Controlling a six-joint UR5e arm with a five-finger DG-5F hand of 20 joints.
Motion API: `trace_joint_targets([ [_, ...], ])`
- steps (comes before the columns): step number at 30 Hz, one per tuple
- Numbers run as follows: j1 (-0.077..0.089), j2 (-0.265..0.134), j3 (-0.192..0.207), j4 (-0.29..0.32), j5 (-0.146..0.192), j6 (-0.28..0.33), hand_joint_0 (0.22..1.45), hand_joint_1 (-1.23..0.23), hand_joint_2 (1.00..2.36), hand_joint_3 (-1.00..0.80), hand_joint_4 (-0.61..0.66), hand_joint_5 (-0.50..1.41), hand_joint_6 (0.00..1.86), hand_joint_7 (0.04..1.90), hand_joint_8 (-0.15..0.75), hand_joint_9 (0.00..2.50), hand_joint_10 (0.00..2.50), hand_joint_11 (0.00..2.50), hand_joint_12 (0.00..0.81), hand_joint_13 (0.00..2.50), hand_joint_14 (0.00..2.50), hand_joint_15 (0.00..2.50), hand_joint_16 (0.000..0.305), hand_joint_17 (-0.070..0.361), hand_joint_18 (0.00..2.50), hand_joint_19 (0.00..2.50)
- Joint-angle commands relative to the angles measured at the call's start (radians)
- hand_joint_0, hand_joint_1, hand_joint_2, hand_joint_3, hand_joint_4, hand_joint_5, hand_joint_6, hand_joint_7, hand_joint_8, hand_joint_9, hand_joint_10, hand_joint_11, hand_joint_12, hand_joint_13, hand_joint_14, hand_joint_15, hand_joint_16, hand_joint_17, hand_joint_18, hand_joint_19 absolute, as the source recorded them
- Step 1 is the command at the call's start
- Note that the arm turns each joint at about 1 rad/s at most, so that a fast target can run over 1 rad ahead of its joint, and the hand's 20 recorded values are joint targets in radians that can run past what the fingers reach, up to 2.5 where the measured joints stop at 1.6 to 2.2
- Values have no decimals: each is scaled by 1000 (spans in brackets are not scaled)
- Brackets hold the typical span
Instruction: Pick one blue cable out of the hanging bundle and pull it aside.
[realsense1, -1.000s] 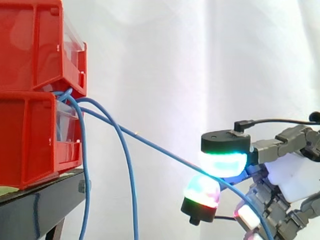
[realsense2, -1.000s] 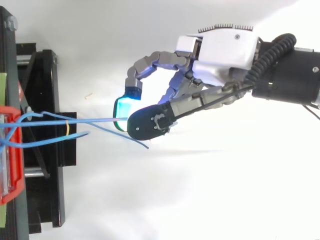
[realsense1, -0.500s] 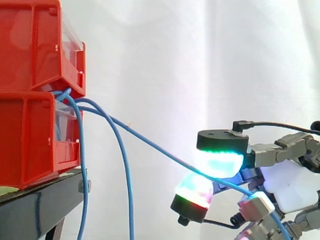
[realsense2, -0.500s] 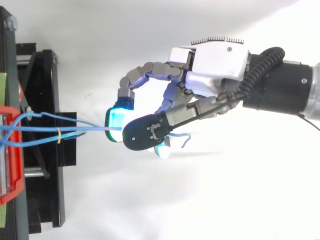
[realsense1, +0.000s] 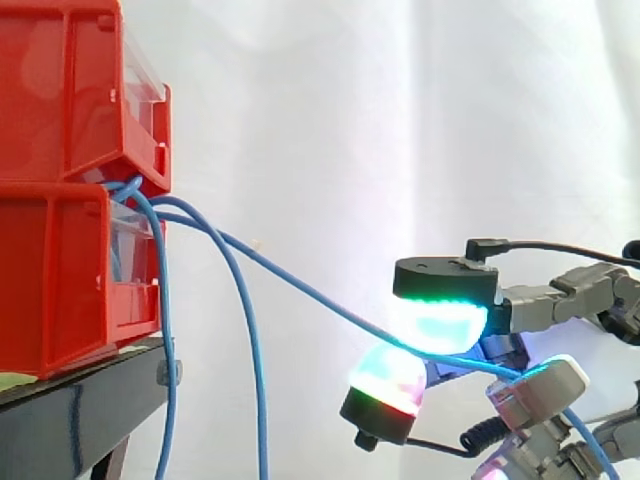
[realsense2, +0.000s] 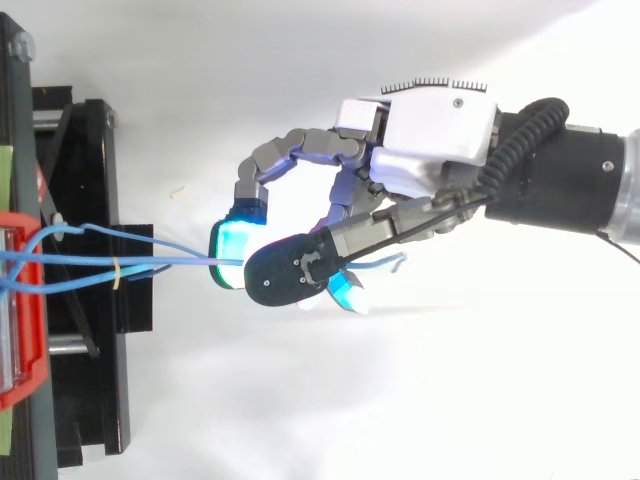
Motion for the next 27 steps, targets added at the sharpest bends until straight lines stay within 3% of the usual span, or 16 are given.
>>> trace_joint_targets([
  [1,0,0,0,0,0,0,618,-729,1004,-234,-62,-1,833,1060,249,1589,27,989,368,1099,21,589,58,131,848,442],
  [10,0,1,0,-2,0,8,618,-726,1005,-245,-55,-3,833,1061,254,1558,26,958,368,1086,19,592,58,130,843,447],
  [16,2,1,0,-11,0,54,618,-721,1006,-250,-49,-5,835,1057,245,1728,21,1459,371,1150,21,695,57,127,853,467],
  [22,6,0,0,-31,0,120,615,-714,1006,-256,-58,-8,838,1045,247,1705,20,1436,370,1139,21,693,57,128,857,460],
  [27,9,0,0,-34,0,127,610,-695,1009,-277,-58,-14,844,1032,239,1688,21,1430,364,1112,23,677,55,123,837,472],
])
